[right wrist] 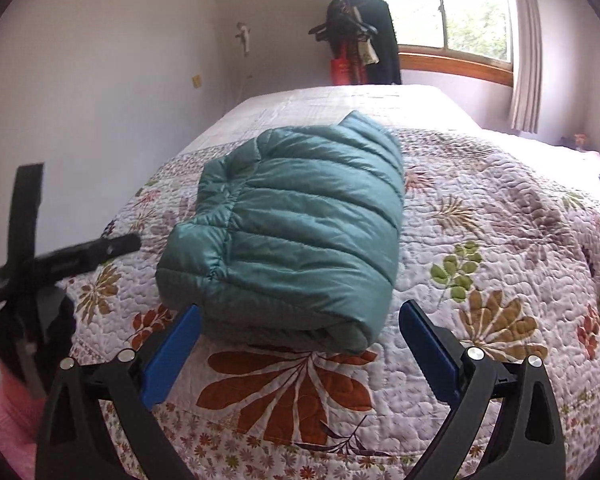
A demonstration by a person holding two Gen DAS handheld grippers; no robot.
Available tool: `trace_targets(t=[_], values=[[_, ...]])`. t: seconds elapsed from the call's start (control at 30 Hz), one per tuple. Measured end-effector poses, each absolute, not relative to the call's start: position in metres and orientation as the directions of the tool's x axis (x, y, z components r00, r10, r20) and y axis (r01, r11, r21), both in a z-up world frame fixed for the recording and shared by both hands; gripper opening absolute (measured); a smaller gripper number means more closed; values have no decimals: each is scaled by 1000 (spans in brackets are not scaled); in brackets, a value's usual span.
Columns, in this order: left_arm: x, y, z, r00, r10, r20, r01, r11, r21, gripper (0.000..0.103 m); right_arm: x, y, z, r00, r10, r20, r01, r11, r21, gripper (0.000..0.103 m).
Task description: Fold large clothes
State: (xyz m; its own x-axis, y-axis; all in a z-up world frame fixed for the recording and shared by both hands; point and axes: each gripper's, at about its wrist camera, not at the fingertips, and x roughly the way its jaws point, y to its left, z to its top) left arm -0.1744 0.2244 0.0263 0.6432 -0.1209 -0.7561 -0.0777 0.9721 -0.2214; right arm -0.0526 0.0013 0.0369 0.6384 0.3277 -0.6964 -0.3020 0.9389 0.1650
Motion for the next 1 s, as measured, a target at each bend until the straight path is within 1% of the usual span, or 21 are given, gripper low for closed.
trace_targets(t=[0.1,0.33,0.5,0.63,0.77,1.0], values=[[-186,213,30,659,-86,-747,-76,981,-179,98,-52,2,37,660,276,-699,-261,956,131,99],[-207,202,32,674,-64,-736,-97,980,-175,98,-50,6,32,657,244,-714,-235,965,114,99],[-213,197,29,668,-26,-743,-135,978,-156,98,-51,5,30,648,255,-717,-237,963,128,99],[-214,195,28,670,-12,-742,-142,979,-144,98,-52,4,31,649,257,-716,-241,962,126,99],[-217,188,28,679,26,-733,-149,983,-104,98,-53,5,29,643,251,-723,-242,963,119,99],[-218,179,22,667,52,-743,-153,986,-69,98,-57,5,26,645,236,-727,-234,966,106,99]])
